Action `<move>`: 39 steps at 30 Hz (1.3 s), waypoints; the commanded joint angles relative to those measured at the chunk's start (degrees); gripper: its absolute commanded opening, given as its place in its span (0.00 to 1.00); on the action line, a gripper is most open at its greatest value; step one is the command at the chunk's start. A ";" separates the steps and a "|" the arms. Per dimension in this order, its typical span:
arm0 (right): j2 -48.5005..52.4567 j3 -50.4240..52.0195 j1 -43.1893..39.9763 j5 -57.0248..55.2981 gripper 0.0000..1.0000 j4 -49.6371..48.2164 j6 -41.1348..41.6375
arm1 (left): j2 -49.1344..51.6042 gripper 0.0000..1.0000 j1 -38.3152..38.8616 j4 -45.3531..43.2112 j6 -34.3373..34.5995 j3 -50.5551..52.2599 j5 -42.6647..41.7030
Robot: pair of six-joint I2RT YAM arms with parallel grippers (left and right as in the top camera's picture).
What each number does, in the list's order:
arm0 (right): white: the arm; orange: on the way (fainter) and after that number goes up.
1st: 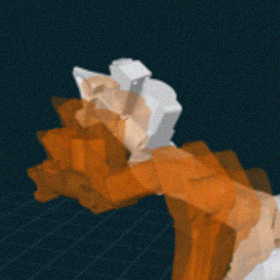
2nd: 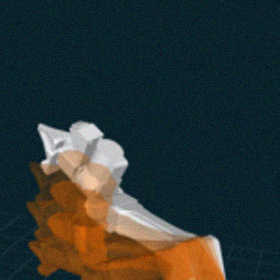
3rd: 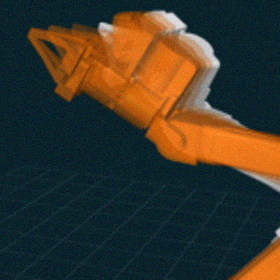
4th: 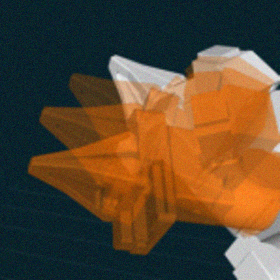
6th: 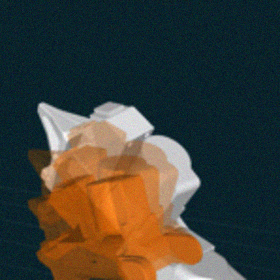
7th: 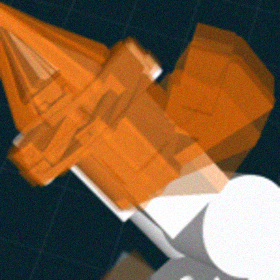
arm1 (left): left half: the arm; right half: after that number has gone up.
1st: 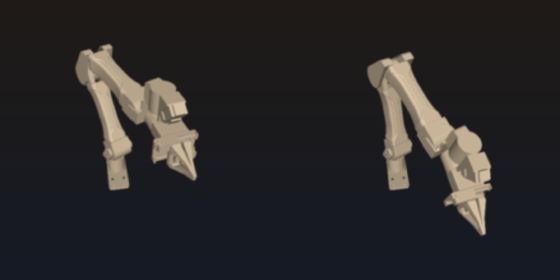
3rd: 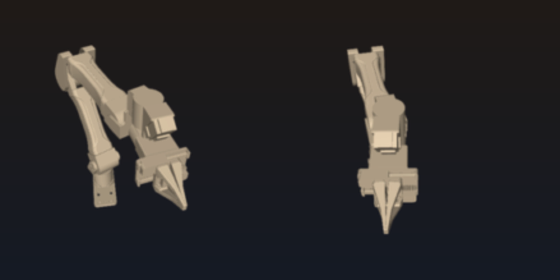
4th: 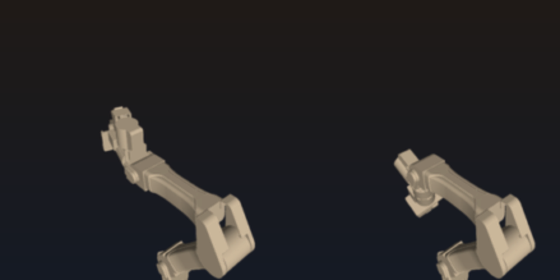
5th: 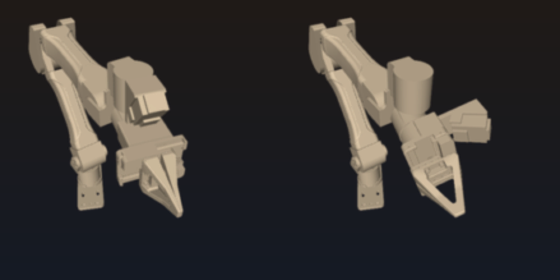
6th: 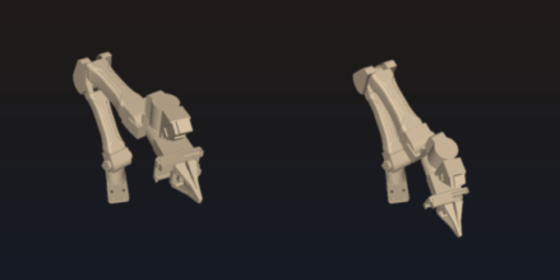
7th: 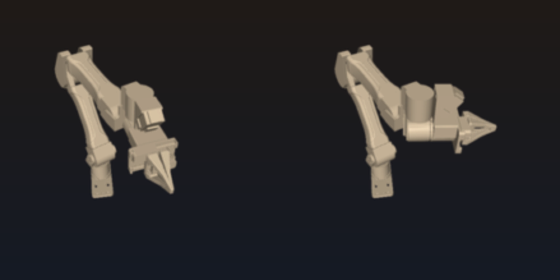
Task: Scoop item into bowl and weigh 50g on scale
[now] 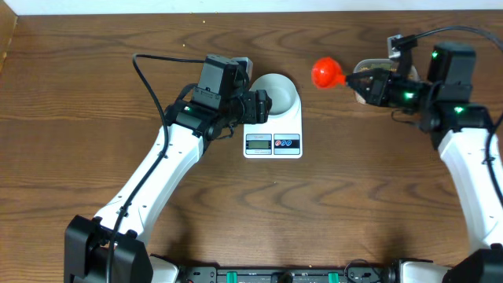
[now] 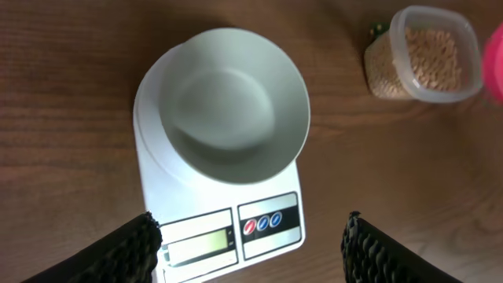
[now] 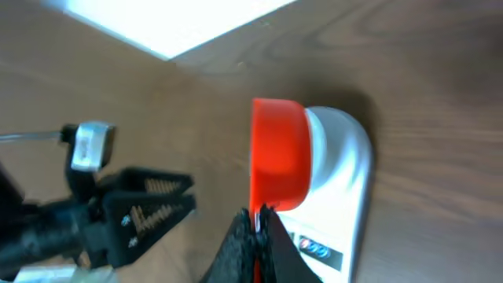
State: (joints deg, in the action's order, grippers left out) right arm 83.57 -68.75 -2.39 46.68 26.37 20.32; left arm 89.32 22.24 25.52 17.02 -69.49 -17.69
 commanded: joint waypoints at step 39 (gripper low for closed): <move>-0.50 -13.57 -9.29 -19.61 0.01 21.09 -17.70 | 15.39 0.74 16.85 3.15 -5.57 -3.06 3.43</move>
State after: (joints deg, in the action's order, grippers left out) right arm 83.57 -81.36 -11.46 27.31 47.18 4.56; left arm 102.87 38.94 29.39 10.72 -72.07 -14.83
